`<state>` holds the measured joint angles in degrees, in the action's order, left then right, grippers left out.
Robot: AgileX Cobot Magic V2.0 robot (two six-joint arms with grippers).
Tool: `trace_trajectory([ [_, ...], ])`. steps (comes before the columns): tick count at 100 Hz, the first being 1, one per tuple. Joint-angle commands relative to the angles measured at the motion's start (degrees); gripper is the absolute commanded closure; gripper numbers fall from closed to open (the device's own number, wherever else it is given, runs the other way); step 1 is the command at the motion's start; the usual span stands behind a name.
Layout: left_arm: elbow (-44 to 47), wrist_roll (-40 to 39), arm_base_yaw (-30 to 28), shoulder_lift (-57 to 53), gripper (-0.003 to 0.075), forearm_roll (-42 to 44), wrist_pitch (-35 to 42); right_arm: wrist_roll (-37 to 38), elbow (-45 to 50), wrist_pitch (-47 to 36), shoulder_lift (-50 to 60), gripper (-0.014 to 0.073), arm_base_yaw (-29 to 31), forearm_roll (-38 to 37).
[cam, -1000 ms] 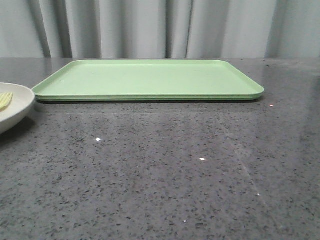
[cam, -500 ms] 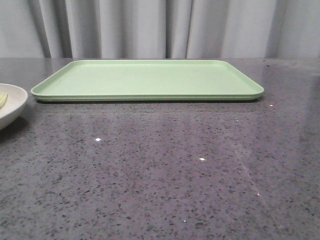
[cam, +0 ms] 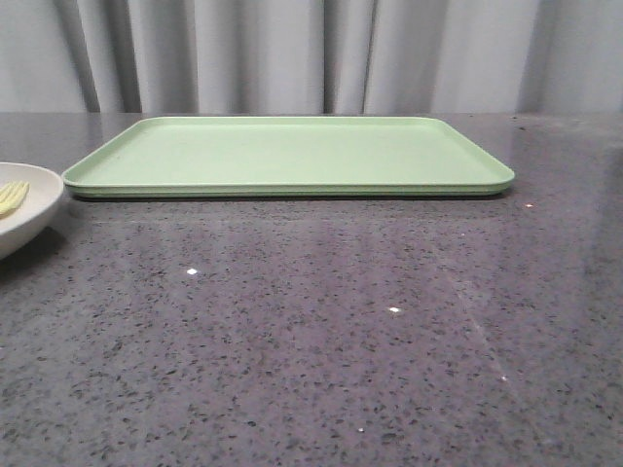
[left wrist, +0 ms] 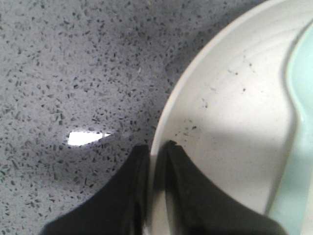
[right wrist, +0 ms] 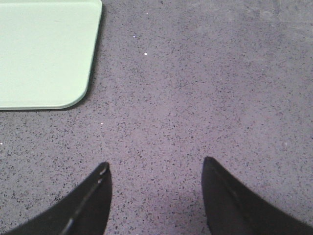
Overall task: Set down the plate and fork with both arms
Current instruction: 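Grip the cream plate rim with the left gripper, then lift the plate with the left gripper and carry it over the tray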
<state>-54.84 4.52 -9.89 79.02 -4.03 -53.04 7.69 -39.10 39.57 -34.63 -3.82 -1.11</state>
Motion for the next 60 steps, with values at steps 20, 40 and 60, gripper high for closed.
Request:
trace_trajectory([
  [20, -1.1, 3.6, 0.0, -4.6, 0.0741, -5.4, -0.4, -0.4, -2.0, -2.9, -0.5, 0.0169, 0.1, -0.2],
  [40, -1.4, 6.5, 0.0, -8.7, 0.0741, -12.7, -2.5, -0.4, -2.0, -2.5, -0.5, 0.0169, 0.1, -0.2],
  [60, -5.2, 6.5, 0.0, -9.5, 0.0741, -16.3, -4.0, -0.4, -2.0, -2.3, -0.5, 0.0169, 0.1, -0.1],
])
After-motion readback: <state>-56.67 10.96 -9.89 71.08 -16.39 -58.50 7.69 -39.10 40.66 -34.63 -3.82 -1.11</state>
